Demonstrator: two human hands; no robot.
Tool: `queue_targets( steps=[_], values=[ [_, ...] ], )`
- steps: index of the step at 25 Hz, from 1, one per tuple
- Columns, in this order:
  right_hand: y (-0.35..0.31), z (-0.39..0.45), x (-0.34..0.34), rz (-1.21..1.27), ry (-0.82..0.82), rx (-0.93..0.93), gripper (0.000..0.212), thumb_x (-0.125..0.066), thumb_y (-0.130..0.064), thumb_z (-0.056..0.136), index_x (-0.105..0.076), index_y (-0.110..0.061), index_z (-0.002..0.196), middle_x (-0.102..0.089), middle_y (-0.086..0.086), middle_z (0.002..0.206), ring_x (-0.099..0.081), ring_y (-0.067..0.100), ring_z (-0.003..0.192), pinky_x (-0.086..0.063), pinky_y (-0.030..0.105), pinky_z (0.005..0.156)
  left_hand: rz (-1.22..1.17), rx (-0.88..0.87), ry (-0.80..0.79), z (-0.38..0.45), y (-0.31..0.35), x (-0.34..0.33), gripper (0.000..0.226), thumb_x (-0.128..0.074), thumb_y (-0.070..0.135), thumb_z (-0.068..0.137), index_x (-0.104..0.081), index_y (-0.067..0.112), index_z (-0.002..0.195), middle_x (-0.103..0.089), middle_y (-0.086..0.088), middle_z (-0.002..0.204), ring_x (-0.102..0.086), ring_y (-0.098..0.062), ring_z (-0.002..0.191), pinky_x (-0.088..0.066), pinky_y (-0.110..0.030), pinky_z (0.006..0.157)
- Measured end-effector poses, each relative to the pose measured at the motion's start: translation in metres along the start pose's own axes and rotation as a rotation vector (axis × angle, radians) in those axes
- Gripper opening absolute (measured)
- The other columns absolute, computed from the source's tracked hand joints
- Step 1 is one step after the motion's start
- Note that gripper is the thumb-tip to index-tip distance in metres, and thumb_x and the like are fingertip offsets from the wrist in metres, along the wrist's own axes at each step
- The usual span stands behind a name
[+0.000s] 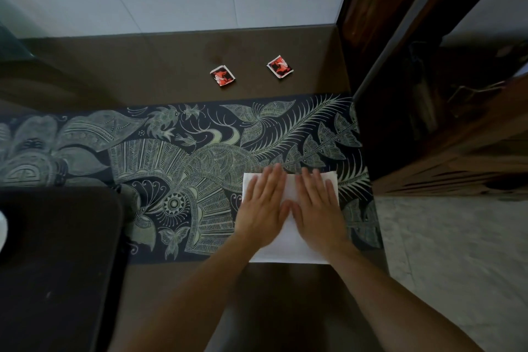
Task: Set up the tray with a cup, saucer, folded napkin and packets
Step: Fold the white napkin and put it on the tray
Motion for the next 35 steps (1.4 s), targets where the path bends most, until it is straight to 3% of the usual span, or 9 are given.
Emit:
queue_targets(
  steps=[2, 7, 13, 16, 20, 22, 26, 32, 35],
  values=[
    [-0.001, 0.010, -0.005, -0.023, -0.032, 0.014, 0.068, -0.037, -0.039, 0.099, -0.005, -0.014, 0.154, -0.003, 0.009, 0.162, 0.001, 0.029, 0.149, -0.006, 0.050, 0.120, 0.004, -0.025, -0.035, 0.015, 0.010, -0.006, 0.062, 0.001, 0.045, 0.100, 0.008, 0.014, 0.153, 0.014, -0.006, 0.161, 0.016, -0.020, 0.147, -0.006, -0.046, 0.120],
    [0.008, 0.014, -0.016, -0.036, -0.053, -0.007, 0.062, -0.011, -0.048, 0.102, 0.000, -0.018, 0.155, 0.000, 0.005, 0.163, 0.006, 0.025, 0.150, -0.005, 0.049, 0.121, 0.046, -0.002, -0.011, 0.015, -0.007, -0.016, 0.063, -0.004, 0.048, 0.102, 0.001, 0.013, 0.154, 0.006, -0.005, 0.163, 0.010, -0.018, 0.148, -0.005, -0.043, 0.121],
    [0.039, 0.007, -0.008, -0.054, -0.071, -0.240, 0.066, -0.002, -0.054, 0.099, 0.011, -0.019, 0.153, 0.008, 0.003, 0.163, 0.013, 0.026, 0.148, -0.002, 0.053, 0.120, 0.104, 0.117, -0.087, -0.003, -0.059, -0.006, 0.065, 0.004, 0.052, 0.098, 0.015, 0.016, 0.151, 0.017, -0.003, 0.161, 0.021, -0.016, 0.145, 0.005, -0.043, 0.120],
    [0.027, -0.002, 0.004, -0.039, -0.044, -0.210, 0.067, -0.007, -0.052, 0.100, 0.006, -0.015, 0.154, 0.007, 0.006, 0.163, 0.013, 0.028, 0.148, 0.000, 0.055, 0.119, 0.038, 0.166, -0.032, -0.006, -0.042, 0.006, 0.064, 0.001, 0.051, 0.099, 0.017, 0.016, 0.151, 0.019, -0.004, 0.160, 0.022, -0.019, 0.145, 0.009, -0.045, 0.119],
    [-0.020, -0.048, -0.003, 0.016, -0.016, -0.045, 0.063, -0.018, -0.045, 0.100, -0.014, -0.013, 0.154, -0.009, 0.009, 0.162, -0.001, 0.030, 0.150, -0.010, 0.056, 0.119, -0.048, 0.043, 0.071, -0.048, 0.019, -0.010, 0.060, -0.012, 0.041, 0.103, -0.002, 0.012, 0.154, 0.003, -0.008, 0.163, 0.005, -0.025, 0.149, -0.004, -0.047, 0.120],
    [-0.030, -0.073, -0.018, 0.024, -0.059, -0.069, 0.062, -0.019, -0.045, 0.101, -0.015, -0.014, 0.154, -0.010, 0.010, 0.163, -0.001, 0.029, 0.150, -0.012, 0.056, 0.118, -0.069, 0.039, 0.054, -0.068, 0.032, -0.025, 0.058, -0.020, 0.038, 0.103, -0.012, 0.010, 0.153, -0.005, -0.009, 0.162, -0.001, -0.025, 0.149, -0.012, -0.048, 0.118],
    [-0.014, -0.090, -0.026, 0.043, -0.068, -0.200, 0.071, -0.019, -0.056, 0.099, -0.005, -0.014, 0.155, -0.004, 0.008, 0.163, 0.001, 0.023, 0.150, -0.009, 0.048, 0.120, 0.003, 0.056, 0.003, -0.089, 0.008, -0.033, 0.062, -0.025, 0.042, 0.103, -0.008, 0.012, 0.154, -0.005, -0.006, 0.163, -0.002, -0.021, 0.149, -0.016, -0.047, 0.118],
    [0.014, -0.094, -0.019, 0.062, -0.102, -0.212, 0.070, -0.012, -0.057, 0.099, 0.003, -0.017, 0.154, 0.002, 0.004, 0.164, 0.003, 0.027, 0.150, -0.011, 0.052, 0.120, 0.052, 0.118, -0.078, -0.109, -0.042, -0.026, 0.064, -0.015, 0.049, 0.102, 0.002, 0.016, 0.154, 0.003, -0.001, 0.163, 0.004, -0.018, 0.149, -0.009, -0.048, 0.118],
    [0.016, -0.093, -0.015, 0.026, -0.103, -0.210, 0.068, -0.013, -0.056, 0.098, -0.002, -0.021, 0.155, -0.003, 0.002, 0.164, 0.001, 0.030, 0.150, -0.002, 0.056, 0.119, 0.076, 0.067, -0.012, -0.106, -0.044, -0.022, 0.063, -0.022, 0.049, 0.101, -0.017, 0.014, 0.153, -0.016, -0.007, 0.161, -0.011, -0.025, 0.148, -0.012, -0.054, 0.117]
  ],
)
Point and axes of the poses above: each hand's wrist, its own z-axis towards the middle knuckle, its own x-axis out of the back of the hand, y = z × x, the point moved 4 cm from there along z, towards the middle knuckle
